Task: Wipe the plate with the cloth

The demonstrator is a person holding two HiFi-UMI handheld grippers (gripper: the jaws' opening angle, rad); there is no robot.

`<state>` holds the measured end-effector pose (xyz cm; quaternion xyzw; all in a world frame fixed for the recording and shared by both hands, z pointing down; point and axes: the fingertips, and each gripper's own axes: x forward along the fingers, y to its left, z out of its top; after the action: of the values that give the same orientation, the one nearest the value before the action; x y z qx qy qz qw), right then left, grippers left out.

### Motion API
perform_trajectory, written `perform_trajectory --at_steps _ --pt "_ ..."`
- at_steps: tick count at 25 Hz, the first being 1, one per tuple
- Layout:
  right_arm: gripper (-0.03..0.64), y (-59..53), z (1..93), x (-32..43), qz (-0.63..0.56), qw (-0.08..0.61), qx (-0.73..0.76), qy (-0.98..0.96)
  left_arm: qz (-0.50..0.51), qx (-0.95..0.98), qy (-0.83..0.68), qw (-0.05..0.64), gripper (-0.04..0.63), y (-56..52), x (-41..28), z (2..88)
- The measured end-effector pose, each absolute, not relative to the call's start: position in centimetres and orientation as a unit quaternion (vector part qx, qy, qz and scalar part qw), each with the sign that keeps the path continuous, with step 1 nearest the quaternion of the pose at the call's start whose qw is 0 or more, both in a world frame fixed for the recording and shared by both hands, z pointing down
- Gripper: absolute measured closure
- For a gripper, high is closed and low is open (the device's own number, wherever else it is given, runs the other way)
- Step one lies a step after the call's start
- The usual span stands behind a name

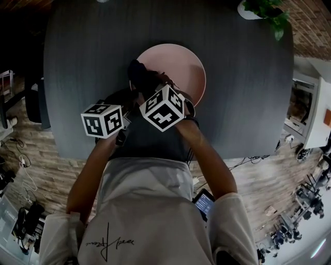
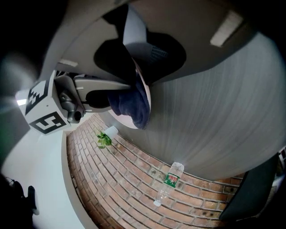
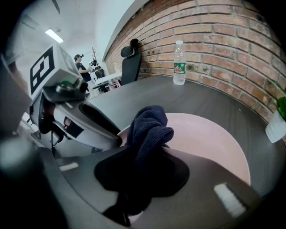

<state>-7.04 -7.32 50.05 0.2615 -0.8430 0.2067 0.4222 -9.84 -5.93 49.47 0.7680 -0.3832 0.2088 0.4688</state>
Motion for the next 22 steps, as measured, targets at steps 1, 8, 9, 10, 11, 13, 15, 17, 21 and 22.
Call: perform_trajectory --at_steps 1,8,9,10,11,13,15,17,21,22 --pt "0.524 -7.0 50.0 -7.3 0.209 0.423 0.251 -0.845 0.208 0.767 -0.383 0.470 0.505 -5.9 -9.9 49.5" --pt "0.523 -5.8 49.9 -7.5 0.227 0.416 0.226 -0.851 0.201 0.766 -0.387 0.473 0.509 -6.2 -9.9 49.4" --pt "0.523 -5.7 49.9 -7.5 0.229 0.416 0.223 -0.851 0.201 0.766 -0.387 0.473 0.509 -6.1 -9.9 49.4" --pt "0.523 -5.6 49.9 -7.5 0.230 0.416 0.220 -0.852 0.201 0.766 -0.387 0.473 0.509 -6.1 -9.9 49.4" --pt "0.523 -5.5 49.9 -7.4 0.231 0.417 0.218 -0.852 0.201 0.765 -0.387 0.474 0.509 -6.1 -9.9 49.4" --pt "0.523 -5.4 49.9 -7.4 0.233 0.417 0.214 -0.852 0.201 0.765 -0.388 0.474 0.509 -6.2 -9.9 49.4" --pt "0.523 -5.3 49.9 -7.4 0.235 0.417 0.212 -0.852 0.201 0.765 -0.388 0.474 0.509 -6.2 -9.9 49.4" --pt "0.523 -5.1 49.9 -7.3 0.236 0.418 0.209 -0.852 0.201 0.764 -0.389 0.474 0.509 -6.2 -9.9 49.4" --pt "0.522 -4.6 49.9 -7.3 0.240 0.418 0.206 -0.852 0.198 0.764 -0.389 0.475 0.509 -6.0 -9.8 49.5" --pt "0.520 -4.6 49.9 -7.3 0.241 0.418 0.205 -0.852 0.197 0.763 -0.387 0.478 0.509 -6.0 -9.8 49.5"
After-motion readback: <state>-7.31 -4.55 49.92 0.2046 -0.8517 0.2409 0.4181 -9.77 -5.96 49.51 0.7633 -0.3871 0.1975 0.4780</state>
